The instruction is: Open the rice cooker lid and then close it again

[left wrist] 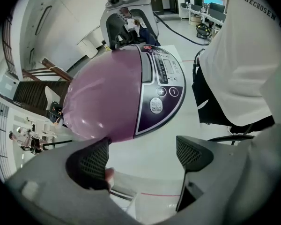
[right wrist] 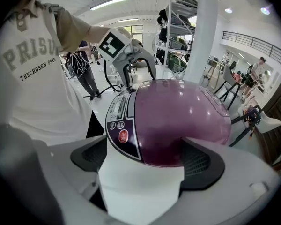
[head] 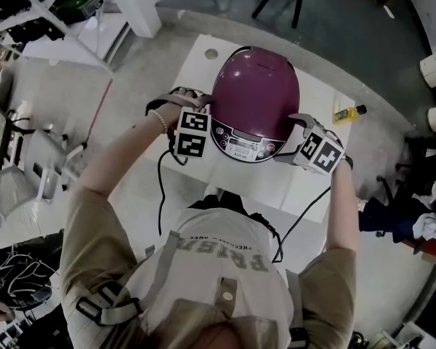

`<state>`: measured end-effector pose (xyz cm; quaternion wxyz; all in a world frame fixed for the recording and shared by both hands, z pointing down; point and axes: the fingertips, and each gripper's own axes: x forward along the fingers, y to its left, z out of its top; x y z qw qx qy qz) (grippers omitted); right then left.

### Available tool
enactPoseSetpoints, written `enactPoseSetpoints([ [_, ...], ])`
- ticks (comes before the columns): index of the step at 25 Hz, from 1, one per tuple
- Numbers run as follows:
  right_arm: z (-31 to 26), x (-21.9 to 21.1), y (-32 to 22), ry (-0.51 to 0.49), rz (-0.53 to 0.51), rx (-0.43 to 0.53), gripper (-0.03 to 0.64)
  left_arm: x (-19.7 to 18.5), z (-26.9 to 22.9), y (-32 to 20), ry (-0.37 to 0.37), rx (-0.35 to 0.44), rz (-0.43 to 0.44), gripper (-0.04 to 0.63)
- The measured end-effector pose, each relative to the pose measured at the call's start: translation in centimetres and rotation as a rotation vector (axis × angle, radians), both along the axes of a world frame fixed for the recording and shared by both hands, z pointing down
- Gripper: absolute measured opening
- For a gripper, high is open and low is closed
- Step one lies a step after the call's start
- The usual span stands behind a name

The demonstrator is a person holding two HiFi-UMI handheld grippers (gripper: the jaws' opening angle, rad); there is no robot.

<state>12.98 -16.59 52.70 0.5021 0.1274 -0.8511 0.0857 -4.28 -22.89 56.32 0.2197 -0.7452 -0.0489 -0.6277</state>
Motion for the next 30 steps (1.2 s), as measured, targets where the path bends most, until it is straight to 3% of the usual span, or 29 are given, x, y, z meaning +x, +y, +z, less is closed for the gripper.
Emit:
enactPoseSetpoints([
  [2,-0.1,0.0,-0.2,-0.067,0.022,0.022,0.462,0.1,-0.1,0.3,0.039,-0.034,-0.026,0.462],
  [5,-0.8,-0.2,-0.6,-0.265,0.133,0.02,0.462,0.1,-0.6,0.6,0.139,-0.106,-0.089,0.452],
  [9,-3.1,-0.2,-1.2,-0.486,0.294,0.084,0.462,0.4,-2.5,-0.1,0.3,-0.102,-0.188,0.453],
  [12,-6.5,0.2,-1.6,-0.655,0.412,0.218,0.462,1.2,-5.2,-0.2,0.501,-0.145,-0.289,0.452],
  [15,-9.4,1.4,-1.4,-0.771,0.566,0.405,0.46,1.8,-9.0,-0.5,0.769,-0.153,-0.424,0.451],
  [18,-11.5,2.4,-1.0,-0.815,0.735,0.576,0.46,1.3,-12.5,-1.6,1.02,-0.063,-0.607,0.45],
  [21,-12.3,2.1,-0.5,-0.846,0.87,0.654,0.441,0.0,-14.6,-2.1,1.198,0.092,-0.776,0.435],
  [24,-12.7,1.5,0.4,-0.847,0.98,0.732,0.362,-0.9,-15.1,-1.0,1.28,0.223,-0.9,0.355],
  [26,-12.7,1.1,0.9,-0.811,1.032,0.781,0.256,-1.1,-15.0,-0.1,1.32,0.251,-0.957,0.318],
  [27,-12.5,0.9,1.1,-0.79,1.046,0.799,0.21,-1.2,-15.0,0.3,1.34,0.258,-0.98,0.27],
  [28,-12.3,0.6,1.2,-0.77,1.053,0.811,0.19,-1.3,-15.0,0.5,1.356,0.259,-0.996,0.204],
  [30,-12.1,0.2,1.5,-0.742,1.055,0.826,0.173,-1.1,-14.8,0.7,1.366,0.252,-1.002,0.19],
])
